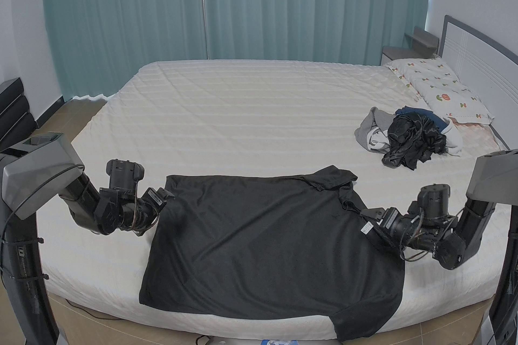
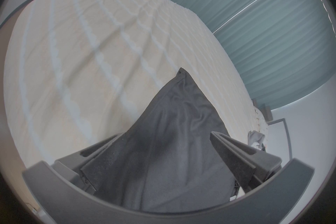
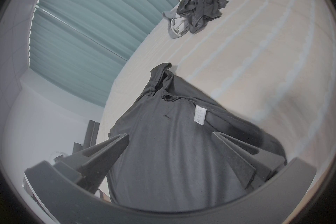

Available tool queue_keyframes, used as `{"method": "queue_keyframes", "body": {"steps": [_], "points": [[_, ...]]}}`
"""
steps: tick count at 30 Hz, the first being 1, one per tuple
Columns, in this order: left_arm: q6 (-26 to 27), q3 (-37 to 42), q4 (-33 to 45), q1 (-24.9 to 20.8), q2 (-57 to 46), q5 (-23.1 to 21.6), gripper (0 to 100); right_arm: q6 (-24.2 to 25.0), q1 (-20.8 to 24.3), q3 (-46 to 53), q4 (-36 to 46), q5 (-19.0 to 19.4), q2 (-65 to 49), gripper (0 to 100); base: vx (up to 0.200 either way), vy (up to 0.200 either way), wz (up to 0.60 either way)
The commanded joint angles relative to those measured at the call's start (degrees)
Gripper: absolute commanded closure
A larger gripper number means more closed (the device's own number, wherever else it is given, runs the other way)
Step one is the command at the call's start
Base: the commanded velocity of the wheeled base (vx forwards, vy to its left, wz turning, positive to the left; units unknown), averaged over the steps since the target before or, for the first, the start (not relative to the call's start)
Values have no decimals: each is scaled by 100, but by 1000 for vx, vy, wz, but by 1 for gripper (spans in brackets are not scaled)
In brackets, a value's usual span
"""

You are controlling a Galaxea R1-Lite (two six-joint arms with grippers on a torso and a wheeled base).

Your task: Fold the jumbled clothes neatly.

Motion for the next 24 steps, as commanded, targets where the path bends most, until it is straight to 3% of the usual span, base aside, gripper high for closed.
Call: {"method": "queue_keyframes", "body": {"steps": [1, 5, 12, 22, 24], "points": [[-615, 1502, -1367, -289, -773, -286, 0, -123, 908, -1983, 1762, -543, 166, 0, 0, 0, 0], [-598, 1695, -1789, -280, -571, -277, 0, -149, 1119, -2783, 2255, -719, 675, 0, 0, 0, 0], [-571, 1651, -1798, -175, -308, -277, 0, -272, 1154, -3758, 2782, -1070, 1563, 0, 0, 0, 0], [-457, 1616, -1886, -192, -35, -198, 0, -448, 873, -4857, 3213, -1316, 2257, 0, 0, 0, 0], [-440, 1625, -1886, -210, -18, -198, 0, -483, 679, -5094, 3195, -1598, 2205, 0, 0, 0, 0]]}}
